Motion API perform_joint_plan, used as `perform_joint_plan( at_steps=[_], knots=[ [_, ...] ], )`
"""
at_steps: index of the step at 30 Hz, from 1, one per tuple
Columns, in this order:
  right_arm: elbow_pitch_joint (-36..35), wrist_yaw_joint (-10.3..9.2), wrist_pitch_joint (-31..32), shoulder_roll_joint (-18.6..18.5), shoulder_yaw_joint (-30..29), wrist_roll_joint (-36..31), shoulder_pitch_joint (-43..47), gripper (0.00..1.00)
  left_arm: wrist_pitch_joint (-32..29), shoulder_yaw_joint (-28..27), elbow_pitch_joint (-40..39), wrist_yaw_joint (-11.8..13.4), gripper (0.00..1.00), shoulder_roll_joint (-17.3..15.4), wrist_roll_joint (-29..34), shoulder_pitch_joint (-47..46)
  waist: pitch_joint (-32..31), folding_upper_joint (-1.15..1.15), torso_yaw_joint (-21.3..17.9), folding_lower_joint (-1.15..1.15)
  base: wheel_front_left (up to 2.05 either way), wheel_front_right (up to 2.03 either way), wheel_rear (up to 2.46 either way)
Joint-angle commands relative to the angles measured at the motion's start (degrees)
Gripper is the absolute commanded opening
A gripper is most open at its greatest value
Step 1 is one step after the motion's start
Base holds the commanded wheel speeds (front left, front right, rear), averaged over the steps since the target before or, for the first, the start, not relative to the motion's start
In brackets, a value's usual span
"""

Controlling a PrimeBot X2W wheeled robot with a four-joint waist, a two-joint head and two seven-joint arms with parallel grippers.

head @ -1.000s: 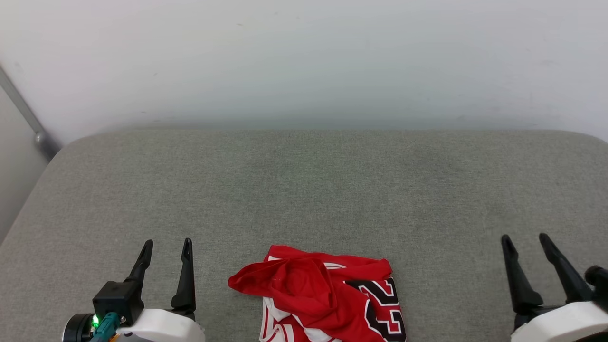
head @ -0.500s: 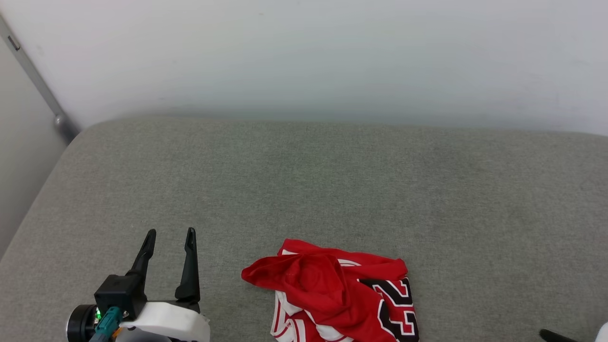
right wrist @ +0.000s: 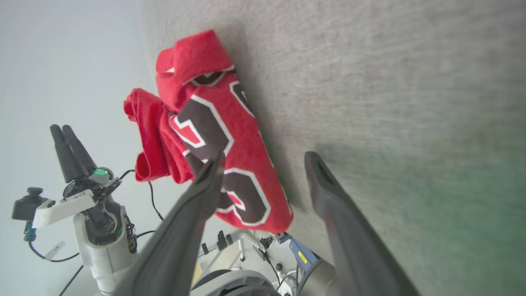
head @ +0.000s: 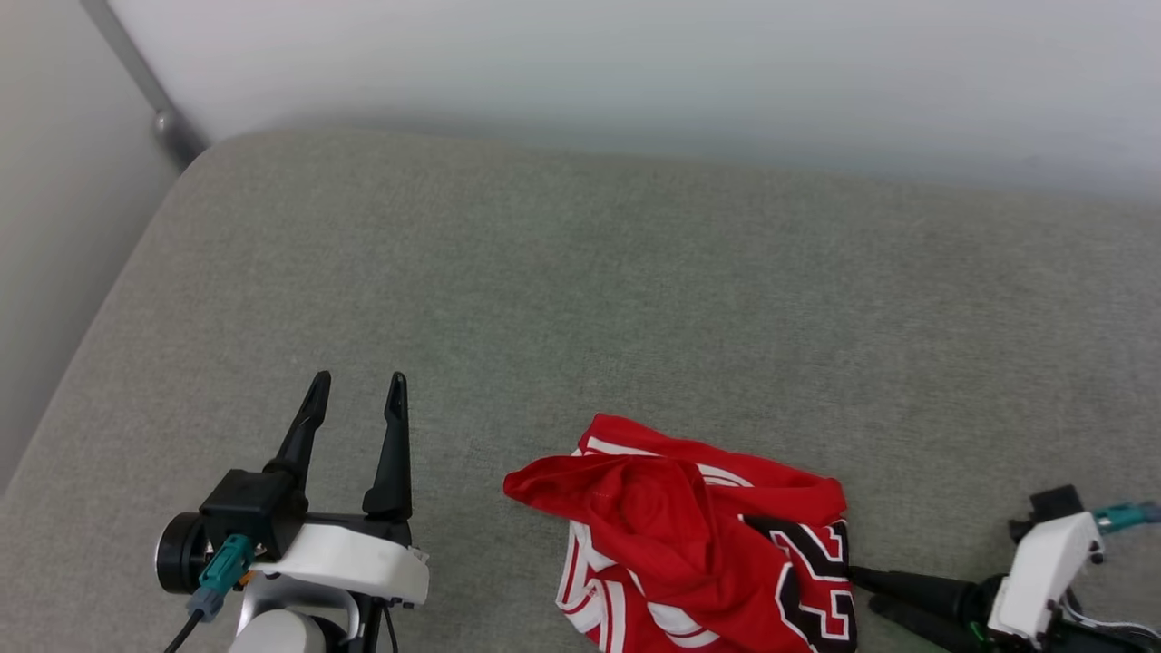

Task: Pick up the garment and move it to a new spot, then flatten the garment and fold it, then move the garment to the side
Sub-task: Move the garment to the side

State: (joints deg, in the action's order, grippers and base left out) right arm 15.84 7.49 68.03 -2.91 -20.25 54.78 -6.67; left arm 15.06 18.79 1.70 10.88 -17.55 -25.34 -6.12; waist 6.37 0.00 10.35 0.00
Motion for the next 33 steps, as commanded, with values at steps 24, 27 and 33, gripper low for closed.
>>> perform_joint_plan(
  at_steps=[24, 27, 33],
  knots=[
    [-13.5, -0.01, -9.9, -10.2, 27.2, -7.7, -5.6, 0.00, 0.1, -2.4, 2.9, -3.6, 1.00, 3.6, 3.0, 0.7, -2.8, 0.00, -2.3, 0.00, 0.00, 0.00, 0.00],
    [-16.1, 0.00, -8.9, -12.9, 28.8, -10.6, -5.2, 0.00, 0.1, -2.7, 2.9, -3.9, 1.00, 4.0, 3.1, 1.3, -3.8, 0.00, -5.3, 0.00, 0.00, 0.00, 0.00],
    [-15.7, 0.00, -7.0, -14.5, 26.3, -15.3, -5.3, 0.00, 0.1, -3.7, 1.8, -4.1, 1.00, 4.4, 4.0, 2.0, -3.8, 0.00, -13.4, 0.00, 0.00, 0.00, 0.00]
  ],
)
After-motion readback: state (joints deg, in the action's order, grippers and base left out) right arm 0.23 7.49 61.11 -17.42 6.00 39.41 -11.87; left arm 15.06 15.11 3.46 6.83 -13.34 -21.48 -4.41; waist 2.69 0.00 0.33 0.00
